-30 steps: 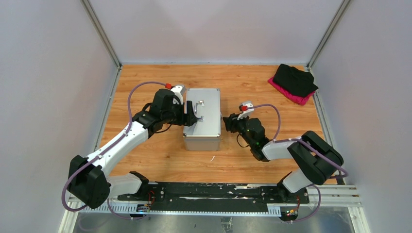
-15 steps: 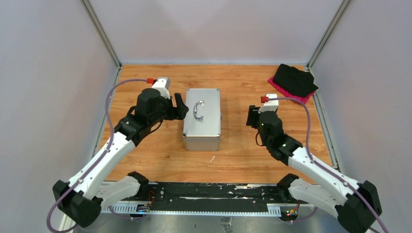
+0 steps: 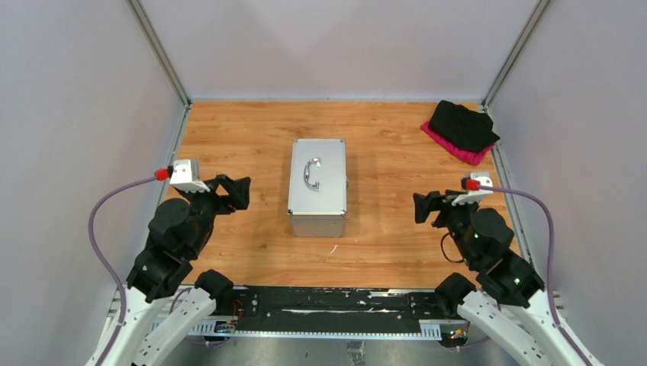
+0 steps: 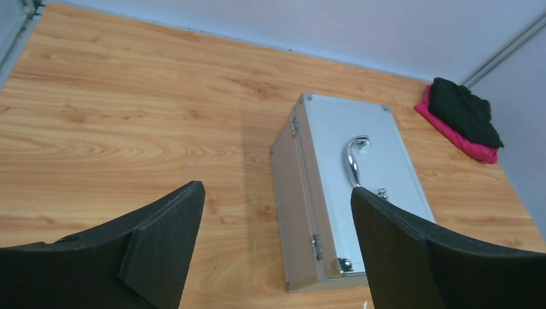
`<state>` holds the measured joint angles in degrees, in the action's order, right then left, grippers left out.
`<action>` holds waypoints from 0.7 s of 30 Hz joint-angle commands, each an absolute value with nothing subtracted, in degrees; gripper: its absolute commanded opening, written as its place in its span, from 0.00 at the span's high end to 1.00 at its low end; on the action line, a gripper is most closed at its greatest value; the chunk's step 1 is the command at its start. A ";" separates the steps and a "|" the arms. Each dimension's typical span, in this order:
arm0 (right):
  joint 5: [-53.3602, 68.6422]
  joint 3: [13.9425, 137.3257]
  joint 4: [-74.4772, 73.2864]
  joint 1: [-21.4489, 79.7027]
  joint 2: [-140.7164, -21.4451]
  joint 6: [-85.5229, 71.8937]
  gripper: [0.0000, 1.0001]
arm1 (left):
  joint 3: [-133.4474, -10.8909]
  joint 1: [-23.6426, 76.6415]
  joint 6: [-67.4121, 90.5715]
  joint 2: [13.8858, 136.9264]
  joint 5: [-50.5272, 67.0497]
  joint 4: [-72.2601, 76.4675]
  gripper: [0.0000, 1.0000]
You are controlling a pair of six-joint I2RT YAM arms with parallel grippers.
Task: Organize the medicine kit
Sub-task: Reset both arms
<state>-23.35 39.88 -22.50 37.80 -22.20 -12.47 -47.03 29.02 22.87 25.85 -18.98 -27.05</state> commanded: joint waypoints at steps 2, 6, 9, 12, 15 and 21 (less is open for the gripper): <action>-25.02 37.14 -30.27 37.02 -11.82 -13.70 0.11 | -41.15 29.18 22.25 19.26 -25.66 -33.16 0.08; -28.81 33.59 -30.93 37.03 -4.73 -13.18 0.08 | -39.47 29.18 23.23 15.37 -25.75 -32.68 0.02; -32.07 32.93 -30.91 37.06 -2.23 -14.38 0.08 | -39.91 29.18 24.47 14.60 -28.95 -34.29 0.00; -33.29 33.28 -31.17 37.03 -2.77 -14.18 0.07 | -40.57 29.18 25.53 14.83 -30.74 -36.22 0.00; -33.16 33.58 -31.33 37.02 -3.46 -14.18 0.06 | -40.69 29.18 26.09 14.85 -31.40 -36.69 0.00; -33.94 33.58 -31.46 37.02 -3.60 -13.28 0.06 | -40.82 29.18 25.75 15.86 -31.08 -37.21 0.00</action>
